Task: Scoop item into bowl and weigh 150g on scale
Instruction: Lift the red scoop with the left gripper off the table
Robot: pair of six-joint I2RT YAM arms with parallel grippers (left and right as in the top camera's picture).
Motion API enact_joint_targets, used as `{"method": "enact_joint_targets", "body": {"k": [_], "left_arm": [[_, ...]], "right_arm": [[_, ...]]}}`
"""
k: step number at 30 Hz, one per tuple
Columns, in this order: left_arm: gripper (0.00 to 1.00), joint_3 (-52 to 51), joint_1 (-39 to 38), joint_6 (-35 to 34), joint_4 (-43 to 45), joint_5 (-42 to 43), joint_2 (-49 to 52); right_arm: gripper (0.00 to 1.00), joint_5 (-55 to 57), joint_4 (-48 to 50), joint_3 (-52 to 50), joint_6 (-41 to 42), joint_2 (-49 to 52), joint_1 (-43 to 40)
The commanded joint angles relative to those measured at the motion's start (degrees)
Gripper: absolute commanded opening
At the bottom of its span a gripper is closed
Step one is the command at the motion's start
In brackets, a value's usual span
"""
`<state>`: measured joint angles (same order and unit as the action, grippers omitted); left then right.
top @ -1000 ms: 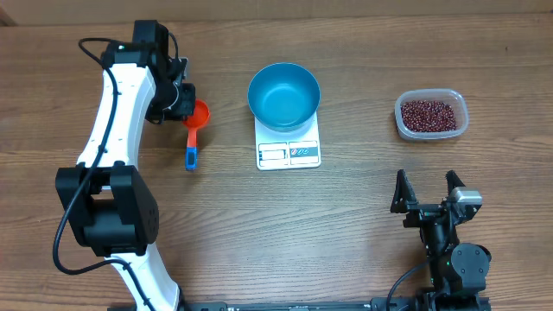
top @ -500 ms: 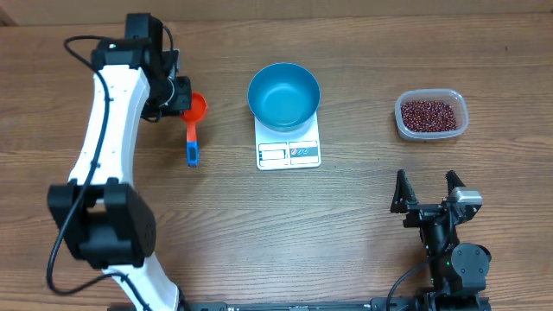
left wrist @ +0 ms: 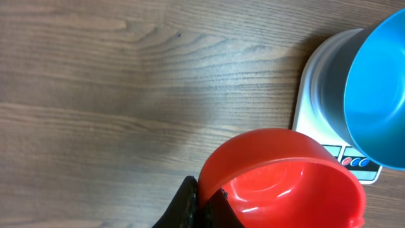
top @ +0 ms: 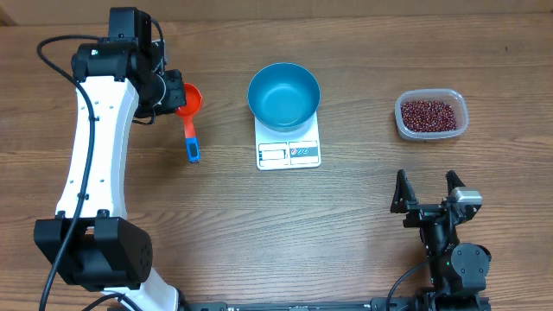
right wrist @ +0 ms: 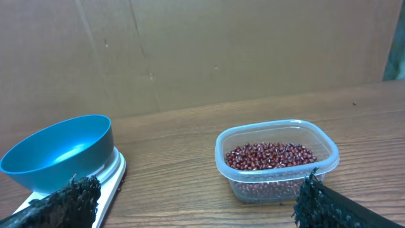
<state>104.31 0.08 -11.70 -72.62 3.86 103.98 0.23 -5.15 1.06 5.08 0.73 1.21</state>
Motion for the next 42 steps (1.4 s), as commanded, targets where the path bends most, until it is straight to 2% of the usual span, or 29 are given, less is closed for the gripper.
{"method": "enact_joint_targets", "body": {"k": [1,4,18,26,42], "left_arm": [[0.04,1.29,-0.09,-3.8,-0.33,-0.39,-1.4],[0.04,1.29,-0.11,-4.48,-0.74,-0.42,-1.4],[0.04,1.27,-0.09,-17.7,-2.69,-3.23,-1.4],[0.04,1.27,-0.11,-21.62,-3.45,-5.9,-1.4],[0.04,1.22,-0.11,-21.77,-3.87,-7.28,-1.4]], "right_arm": [[1.0,-0.07,0.33,-0.61,-0.26,-0.57,0.33],[1.0,-0.07,0.33,-0.61,-0.26,-0.57,0.33],[1.0,-0.07,0.33,-0.61,-0.26,-0.57,0.33],[1.0,-0.07,0.33,-0.61,-0.26,-0.57,0.33],[1.0,-0.07,0.33,-0.61,-0.26,-0.57,0.33]]}}
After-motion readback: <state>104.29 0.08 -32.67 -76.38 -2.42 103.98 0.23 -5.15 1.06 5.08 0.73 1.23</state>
